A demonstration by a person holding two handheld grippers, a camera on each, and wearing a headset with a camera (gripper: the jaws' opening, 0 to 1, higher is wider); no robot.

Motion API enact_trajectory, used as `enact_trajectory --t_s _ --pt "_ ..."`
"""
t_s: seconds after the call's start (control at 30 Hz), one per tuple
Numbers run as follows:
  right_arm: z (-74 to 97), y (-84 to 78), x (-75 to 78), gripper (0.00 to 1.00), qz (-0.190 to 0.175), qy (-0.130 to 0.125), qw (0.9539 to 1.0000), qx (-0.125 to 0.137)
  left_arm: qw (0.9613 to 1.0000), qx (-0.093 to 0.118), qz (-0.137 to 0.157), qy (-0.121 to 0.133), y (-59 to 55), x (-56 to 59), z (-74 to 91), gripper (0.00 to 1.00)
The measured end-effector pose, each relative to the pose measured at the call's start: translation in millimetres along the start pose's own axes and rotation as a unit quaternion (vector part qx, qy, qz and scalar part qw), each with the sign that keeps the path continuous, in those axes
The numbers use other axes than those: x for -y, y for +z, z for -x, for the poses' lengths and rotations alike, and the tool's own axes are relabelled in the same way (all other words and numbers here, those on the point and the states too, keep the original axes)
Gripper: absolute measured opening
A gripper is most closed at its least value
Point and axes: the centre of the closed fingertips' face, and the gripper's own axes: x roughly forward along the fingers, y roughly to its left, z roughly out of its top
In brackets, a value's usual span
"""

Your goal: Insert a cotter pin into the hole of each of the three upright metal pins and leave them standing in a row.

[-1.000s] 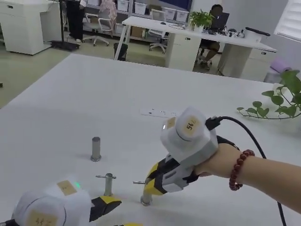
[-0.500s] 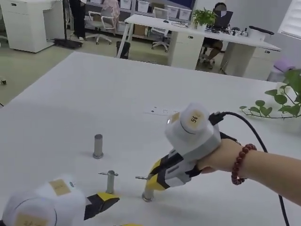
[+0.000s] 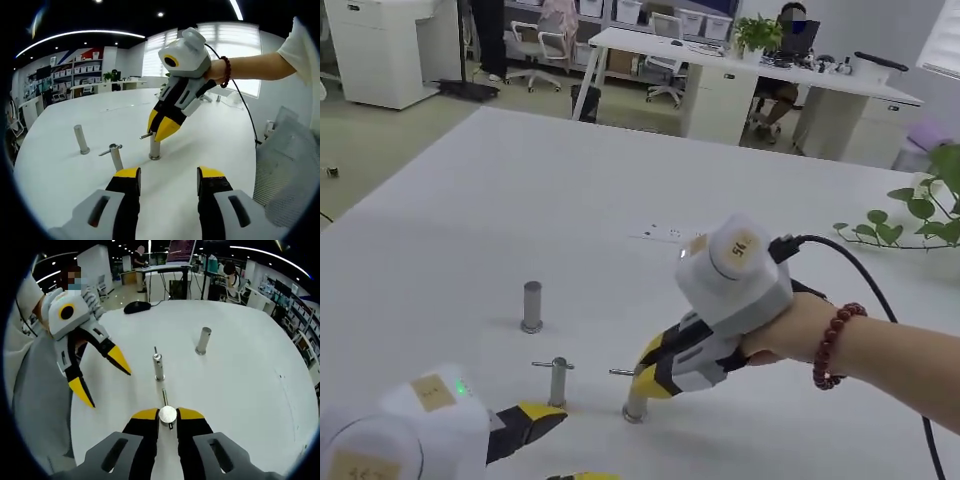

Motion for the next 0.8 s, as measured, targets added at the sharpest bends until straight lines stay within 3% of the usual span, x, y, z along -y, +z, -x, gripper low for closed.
enact_trajectory --t_s 0.33,0.63,0.8 --pt "-0.1 8.0 -0.8 0.23 -0.025 0.005 0.9994 0.021 1.0000 0.002 -0.007 -0.001 3.4 1.9 5.0 0.50" --pt "2.5 33.1 6.6 0.36 -0.050 0.003 0.9967 0.063 0.9999 0.005 -0.010 0.009 3.5 -1.6 16.5 0.56" --pt "-4.8 51.9 14.7 0.36 -0.057 -0.009 0.9940 0.093 0.9999 0.006 0.000 0.014 1.7 -4.6 22.5 0.61"
